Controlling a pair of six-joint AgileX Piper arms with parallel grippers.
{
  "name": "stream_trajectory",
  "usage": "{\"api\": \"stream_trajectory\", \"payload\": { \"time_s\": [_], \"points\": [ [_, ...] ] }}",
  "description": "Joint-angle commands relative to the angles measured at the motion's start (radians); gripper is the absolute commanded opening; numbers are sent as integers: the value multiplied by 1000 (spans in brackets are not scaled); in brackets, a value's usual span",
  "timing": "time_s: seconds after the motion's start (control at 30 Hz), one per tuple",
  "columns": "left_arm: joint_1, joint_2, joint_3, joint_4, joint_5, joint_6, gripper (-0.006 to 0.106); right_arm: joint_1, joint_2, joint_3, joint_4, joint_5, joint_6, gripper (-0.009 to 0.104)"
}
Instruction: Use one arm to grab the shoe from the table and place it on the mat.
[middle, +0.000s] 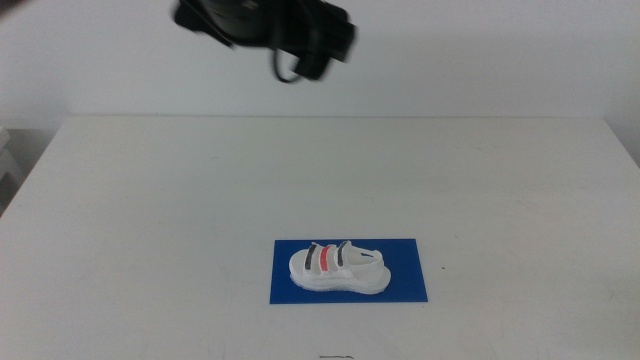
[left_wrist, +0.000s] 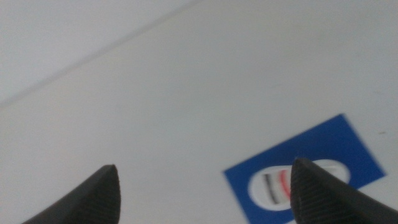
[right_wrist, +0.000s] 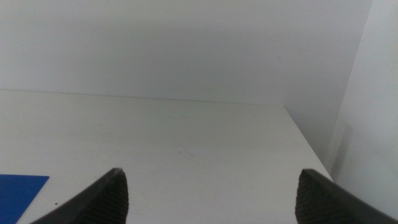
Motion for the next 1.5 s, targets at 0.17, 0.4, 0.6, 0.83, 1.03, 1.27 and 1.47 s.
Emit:
{"api": "stream_trajectory", "payload": {
  "time_s": [0.17,0.4,0.6,0.83,1.03,1.27,1.47],
  "points": [
    [102,-269,173,21,-122,47,94,2,-19,-19,-9,-76,-4,94],
    [372,-611,650,-162,-581,52,94,2,-19,-19,-9,-76,-4,94],
    [606,-915,1062,-214,-932,47,94,2,-19,-19,-9,-76,-4,94],
    [810,-1190,1466,-234,-1182,47,94,2,-19,-19,-9,-76,-4,94],
    [840,-1362,1675,-238,-1276,31,94,2,-19,-19,-9,-76,-4,94],
    [842,-1541,1842,-244,-1290,17,94,2,-19,-19,-9,-76,-4,94],
    [842,-1629,1885,-291,-1216,75,94,2,-19,-19,-9,-76,-4,94]
  ]
}}
